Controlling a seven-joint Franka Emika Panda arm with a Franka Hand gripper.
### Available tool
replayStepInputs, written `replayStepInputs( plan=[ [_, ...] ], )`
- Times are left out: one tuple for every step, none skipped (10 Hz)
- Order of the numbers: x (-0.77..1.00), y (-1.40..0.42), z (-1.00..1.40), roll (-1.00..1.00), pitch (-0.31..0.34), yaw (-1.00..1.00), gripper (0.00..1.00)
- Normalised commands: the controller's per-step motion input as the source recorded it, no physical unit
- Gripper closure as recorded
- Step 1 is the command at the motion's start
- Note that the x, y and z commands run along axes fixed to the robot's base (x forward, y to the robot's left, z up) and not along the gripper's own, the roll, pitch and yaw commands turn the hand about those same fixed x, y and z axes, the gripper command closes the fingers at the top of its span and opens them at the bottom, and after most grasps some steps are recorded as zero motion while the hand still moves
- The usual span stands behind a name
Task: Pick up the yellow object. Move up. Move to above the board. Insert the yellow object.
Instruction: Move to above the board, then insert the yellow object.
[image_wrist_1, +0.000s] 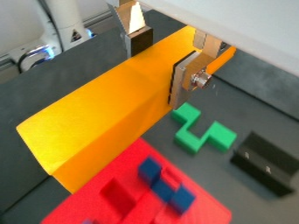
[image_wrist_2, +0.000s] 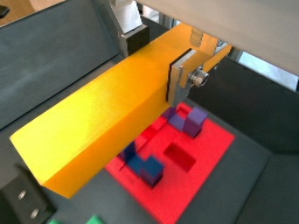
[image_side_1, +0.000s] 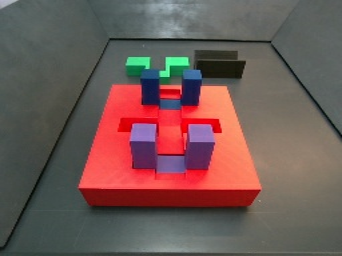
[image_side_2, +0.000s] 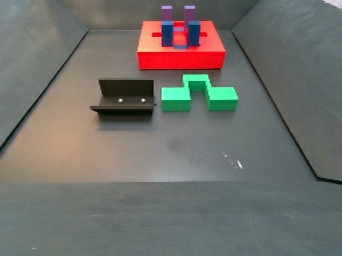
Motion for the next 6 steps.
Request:
replayStepInputs(
  plan=[
    [0.31, -0.40, 0.08, 0.05, 0.162, 0.01, 1.00],
    [0.17, -0.22, 0.06, 0.03, 0.093, 0.01, 1.00],
    [0.00, 0.00, -0.06, 0.00, 0.000, 0.00, 1.00],
    [0.29, 0.00, -0.21, 0.00, -0.067, 0.00, 1.00],
    [0.56, -0.05, -0.18, 0.00, -0.004, 0.00, 1.00],
    [0.61, -0.05, -0.21, 0.06, 0.000, 0.00, 1.00]
  ],
)
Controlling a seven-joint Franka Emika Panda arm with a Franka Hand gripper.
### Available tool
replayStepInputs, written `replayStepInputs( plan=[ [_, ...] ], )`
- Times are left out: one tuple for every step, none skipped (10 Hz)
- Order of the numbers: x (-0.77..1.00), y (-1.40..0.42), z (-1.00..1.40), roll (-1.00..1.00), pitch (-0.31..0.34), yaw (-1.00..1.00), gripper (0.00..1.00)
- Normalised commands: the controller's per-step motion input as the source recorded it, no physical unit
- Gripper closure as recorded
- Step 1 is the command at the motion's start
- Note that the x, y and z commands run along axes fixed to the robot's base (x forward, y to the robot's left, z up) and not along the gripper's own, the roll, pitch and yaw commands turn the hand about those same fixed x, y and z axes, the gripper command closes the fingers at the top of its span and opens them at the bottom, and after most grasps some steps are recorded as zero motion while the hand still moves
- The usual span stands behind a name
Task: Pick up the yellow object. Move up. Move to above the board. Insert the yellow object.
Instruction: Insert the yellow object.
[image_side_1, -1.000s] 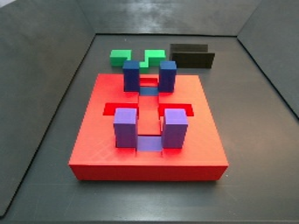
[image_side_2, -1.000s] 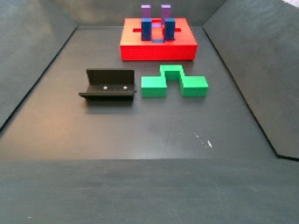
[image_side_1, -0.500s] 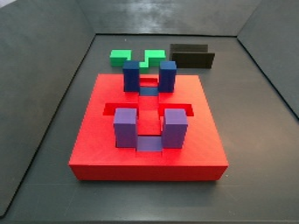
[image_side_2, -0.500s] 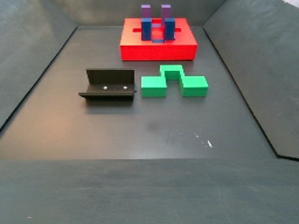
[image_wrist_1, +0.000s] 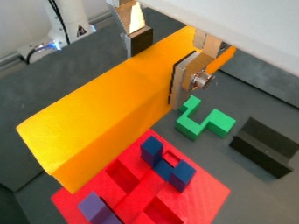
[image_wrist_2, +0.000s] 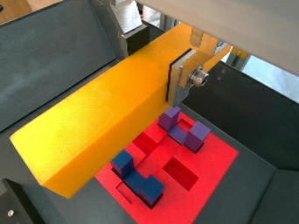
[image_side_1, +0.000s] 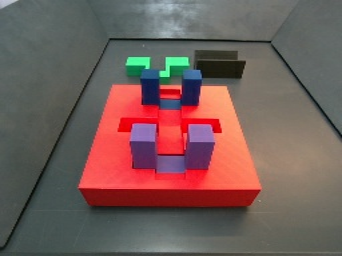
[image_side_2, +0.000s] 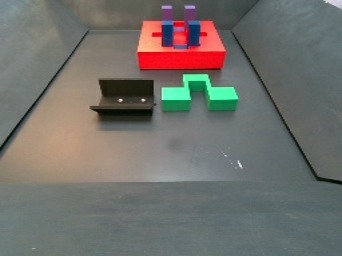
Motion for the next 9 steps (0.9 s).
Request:
replayStepInputs(
  plan=[
    [0.64, -0.03, -0.27, 0.09, 0.000, 0.03, 1.00],
    [0.67, -0.07, -0.26, 0.14, 0.023, 0.03, 1.00],
    [0.69, -0.11, -0.26, 0.22, 0.090, 0.02, 1.00],
    [0.67, -0.11, -0.30, 0.26, 0.120, 0.03, 1.00],
    [0.62, -0.18, -0.42, 0.27, 0.113, 0.05, 1.00],
    [0.53, -0.25, -0.51, 0.24, 0.083, 0.07, 1.00],
    [0.45, -0.20, -0.55, 0.20, 0.033, 0.08, 1.00],
    [0.31, -0.07, -0.57, 0.15, 0.000, 0.09, 1.00],
    [0.15, 0.00, -0.59, 0.10, -0.021, 0.09, 1.00]
  ],
)
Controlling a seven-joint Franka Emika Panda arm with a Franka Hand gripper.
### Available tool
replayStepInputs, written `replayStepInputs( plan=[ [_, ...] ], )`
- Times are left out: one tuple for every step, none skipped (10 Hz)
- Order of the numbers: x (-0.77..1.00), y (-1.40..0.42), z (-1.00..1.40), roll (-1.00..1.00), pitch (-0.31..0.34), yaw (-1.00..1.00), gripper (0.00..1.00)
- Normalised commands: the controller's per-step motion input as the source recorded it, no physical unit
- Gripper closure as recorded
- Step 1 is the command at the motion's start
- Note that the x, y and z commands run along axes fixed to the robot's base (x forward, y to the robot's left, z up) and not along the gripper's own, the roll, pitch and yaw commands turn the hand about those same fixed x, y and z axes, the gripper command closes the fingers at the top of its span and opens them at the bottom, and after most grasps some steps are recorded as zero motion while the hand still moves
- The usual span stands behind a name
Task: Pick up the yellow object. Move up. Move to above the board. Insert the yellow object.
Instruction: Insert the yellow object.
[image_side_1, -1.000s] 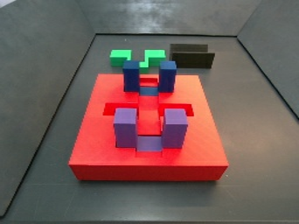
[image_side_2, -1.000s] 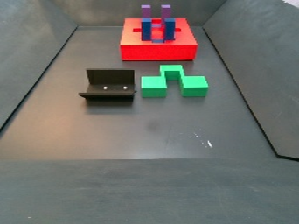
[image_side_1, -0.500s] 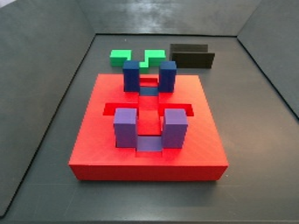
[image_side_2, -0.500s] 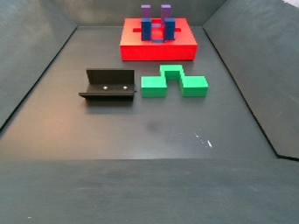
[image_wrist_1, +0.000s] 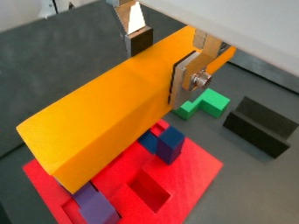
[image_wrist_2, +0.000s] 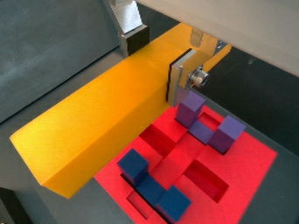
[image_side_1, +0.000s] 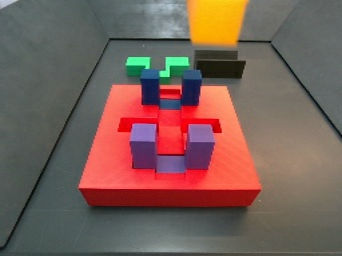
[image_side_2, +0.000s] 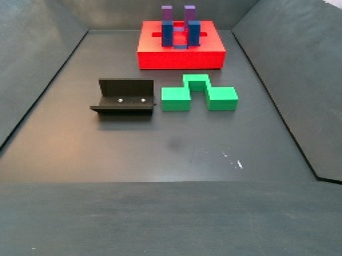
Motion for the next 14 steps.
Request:
replayStepInputs(
  plan=[
    [0.03, 0.00, -0.54, 0.04, -0.043, 0.05, 1.00],
    [0.00, 0.00, -0.48, 0.00, -0.050, 0.00, 1.00],
    [-0.20, 0.00, -0.42, -0.02, -0.043, 0.00, 1.00],
    [-0.29, 0.00, -0.50, -0.05, -0.110, -0.07, 1.00],
    [-0.26, -0.01, -0.66, 0.00, -0.160, -0.12, 1.00],
    [-0.08, -0.09, -0.67, 0.00, -0.203, -0.05, 1.00],
    [0.00, -0.08, -0.63, 0.00, -0.184, 0.00, 1.00],
    [0.00, -0.06, -0.59, 0.00, -0.144, 0.00, 1.00],
    [-0.06, -0.04, -0.47, 0.01, -0.056, 0.00, 1.00],
    [-0.24, -0.06, -0.25, 0.00, -0.004, -0.01, 1.00],
    [-0.31, 0.00, -0.03, -0.01, -0.043, -0.03, 1.00],
    [-0.33, 0.00, 0.09, -0.06, -0.066, -0.01, 1.00],
    [-0.20, -0.05, 0.07, -0.06, -0.127, 0.00, 1.00],
    [-0.14, -0.10, 0.00, -0.01, -0.149, 0.00, 1.00]
  ],
)
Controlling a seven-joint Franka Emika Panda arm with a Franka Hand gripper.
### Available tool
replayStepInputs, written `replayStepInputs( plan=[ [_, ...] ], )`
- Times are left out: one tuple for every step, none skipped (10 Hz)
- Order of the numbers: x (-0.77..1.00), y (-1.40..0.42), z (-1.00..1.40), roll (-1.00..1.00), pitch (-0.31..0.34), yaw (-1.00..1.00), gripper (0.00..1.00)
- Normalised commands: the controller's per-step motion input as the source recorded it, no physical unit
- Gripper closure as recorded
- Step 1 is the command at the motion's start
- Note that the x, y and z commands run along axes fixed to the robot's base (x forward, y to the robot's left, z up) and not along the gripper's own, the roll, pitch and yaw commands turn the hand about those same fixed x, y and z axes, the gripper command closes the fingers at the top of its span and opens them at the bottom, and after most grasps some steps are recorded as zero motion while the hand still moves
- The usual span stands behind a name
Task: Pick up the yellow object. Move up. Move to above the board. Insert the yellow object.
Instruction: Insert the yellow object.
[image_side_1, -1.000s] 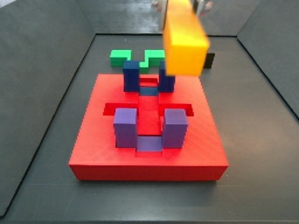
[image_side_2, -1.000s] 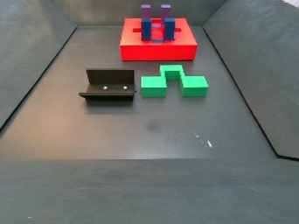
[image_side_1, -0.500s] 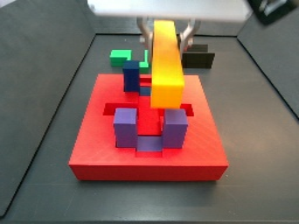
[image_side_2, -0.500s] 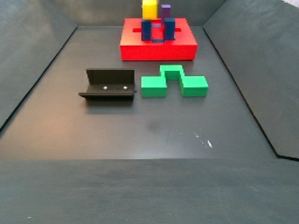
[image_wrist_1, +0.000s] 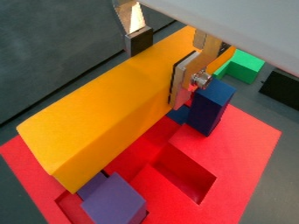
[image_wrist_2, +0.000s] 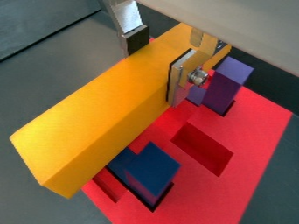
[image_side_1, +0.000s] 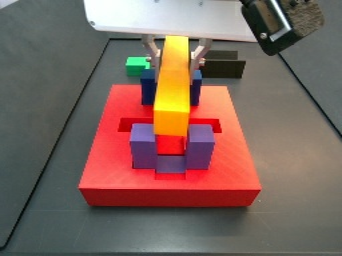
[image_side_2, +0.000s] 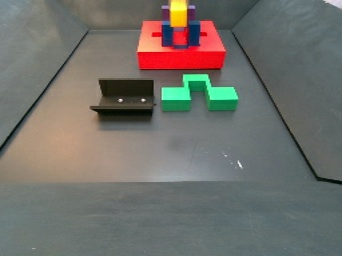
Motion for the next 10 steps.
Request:
replayStepInputs(
  plan=[
    [0.00, -0.15, -0.17, 0.00, -0.081, 0.15, 1.00],
    [0.19, -0.11, -0.13, 0.03, 0.000, 0.32, 1.00],
    [0.18, -0.07, -0.13, 0.04, 0.000, 0.33, 1.00],
    [0.08, -0.03, -0.13, 0.02, 0.000, 0.28, 1.00],
    [0.00, -0.06, -0.09, 0.02, 0.000, 0.20, 1.00],
    [0.00, -0.06, -0.09, 0.04, 0.000, 0.13, 1.00],
    [-0.05, -0.02, 0.00, 0.00, 0.000, 0.00, 1.00],
    [-0.09, -0.03, 0.00, 0.00, 0.000, 0.00, 1.00],
    [-0.11, -0.04, 0.00, 0.00, 0.000, 0.00, 1.00],
    [-0.20, -0.01, 0.00, 0.00, 0.000, -0.01, 1.00]
  ],
)
